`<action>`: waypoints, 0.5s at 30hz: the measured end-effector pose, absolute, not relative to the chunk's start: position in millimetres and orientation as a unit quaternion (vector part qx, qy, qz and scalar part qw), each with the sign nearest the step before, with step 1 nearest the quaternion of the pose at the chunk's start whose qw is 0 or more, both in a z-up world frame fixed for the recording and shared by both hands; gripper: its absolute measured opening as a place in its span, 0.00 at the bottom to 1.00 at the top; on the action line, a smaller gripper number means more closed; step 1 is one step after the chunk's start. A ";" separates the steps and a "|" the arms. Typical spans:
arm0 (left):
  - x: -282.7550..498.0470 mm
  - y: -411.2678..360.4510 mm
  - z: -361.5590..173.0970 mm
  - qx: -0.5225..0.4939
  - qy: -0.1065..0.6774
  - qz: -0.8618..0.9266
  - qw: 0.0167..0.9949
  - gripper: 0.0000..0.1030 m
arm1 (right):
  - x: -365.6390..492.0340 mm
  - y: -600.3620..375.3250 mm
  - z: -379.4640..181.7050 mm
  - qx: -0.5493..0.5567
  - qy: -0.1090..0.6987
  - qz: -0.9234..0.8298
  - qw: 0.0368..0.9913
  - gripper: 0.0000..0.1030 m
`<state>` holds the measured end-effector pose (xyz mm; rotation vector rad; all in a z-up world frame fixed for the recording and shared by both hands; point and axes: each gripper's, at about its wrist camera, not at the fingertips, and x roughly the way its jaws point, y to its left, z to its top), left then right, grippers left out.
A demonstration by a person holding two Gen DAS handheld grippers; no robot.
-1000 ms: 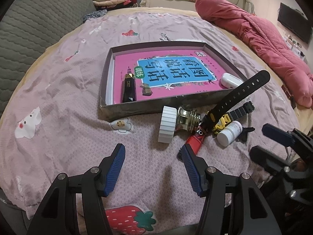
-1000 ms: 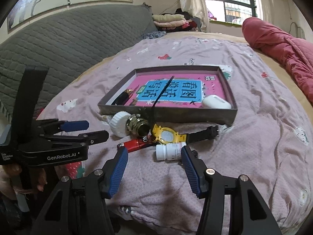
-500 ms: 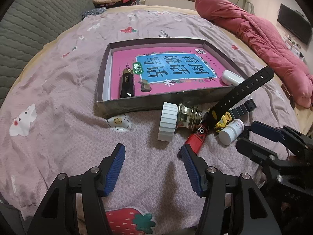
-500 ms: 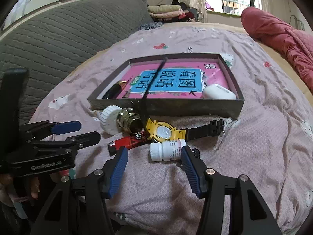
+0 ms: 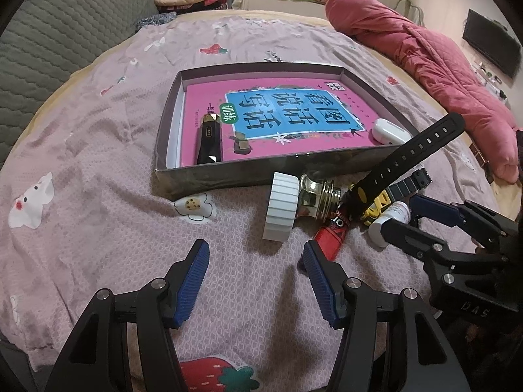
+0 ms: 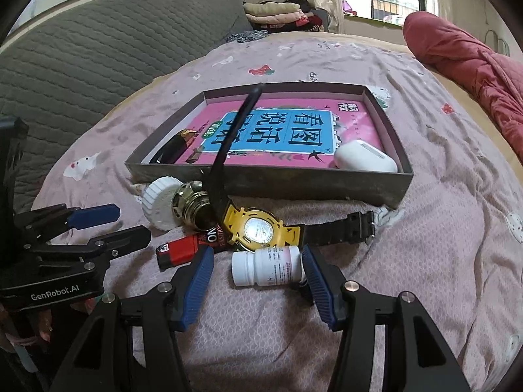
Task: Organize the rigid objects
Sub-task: 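Grasp the white round cap with the left tool while the right tool grasps the white pill bottle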
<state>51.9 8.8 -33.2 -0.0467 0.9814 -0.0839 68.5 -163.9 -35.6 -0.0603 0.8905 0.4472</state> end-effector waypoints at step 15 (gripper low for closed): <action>55.3 6.0 -35.2 -0.025 0.465 -0.049 0.884 0.60 | 74.7 -147.6 -39.2 -0.117 0.421 0.241 0.867 0.54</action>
